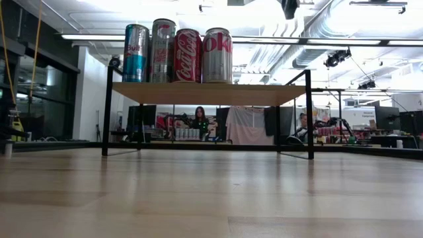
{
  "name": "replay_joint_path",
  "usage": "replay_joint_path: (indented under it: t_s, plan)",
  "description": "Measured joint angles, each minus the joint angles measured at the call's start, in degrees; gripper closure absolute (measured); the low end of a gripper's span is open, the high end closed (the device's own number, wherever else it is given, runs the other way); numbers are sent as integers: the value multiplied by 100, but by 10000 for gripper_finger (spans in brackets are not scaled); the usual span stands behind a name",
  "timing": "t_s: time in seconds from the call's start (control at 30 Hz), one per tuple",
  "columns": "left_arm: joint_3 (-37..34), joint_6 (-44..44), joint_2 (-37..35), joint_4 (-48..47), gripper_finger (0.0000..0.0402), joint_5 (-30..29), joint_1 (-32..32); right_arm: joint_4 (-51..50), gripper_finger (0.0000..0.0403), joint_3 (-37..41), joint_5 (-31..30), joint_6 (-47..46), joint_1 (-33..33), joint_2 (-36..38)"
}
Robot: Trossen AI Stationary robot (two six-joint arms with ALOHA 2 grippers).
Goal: Place canned beverage on shelf
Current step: Put the right red-silver soda can aligned with the other red-silver soda can on the shelf
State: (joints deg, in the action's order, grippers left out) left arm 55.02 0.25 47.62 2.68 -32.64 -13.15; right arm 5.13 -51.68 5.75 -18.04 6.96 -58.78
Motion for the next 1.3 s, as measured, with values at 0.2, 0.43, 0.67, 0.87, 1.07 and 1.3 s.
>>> replay_joint_path:
  t_s: [0.2, 0.43, 0.67, 0.87, 1.07, 1.3]
  plan:
    - [0, 2, 0, -274, 161, 2, 0, 12, 402, -2, -259, 0, 0, -44]
    - [0, -150, 0, -280, 161, 2, 0, 25, 399, -4, -260, 50, 16, -42]
    - [0, -594, 0, -284, 161, 7, 0, 30, 295, -4, -259, 177, 16, -42]
    - [0, -767, 0, -293, 161, 9, -2, 36, 148, -7, -257, 399, 16, -42]
    - [0, -767, 0, -289, 161, -39, -2, 36, 77, -9, -257, 437, 16, -42]
    - [0, -765, 0, -289, 161, -114, -2, 36, 72, -9, -222, 893, 16, -42]
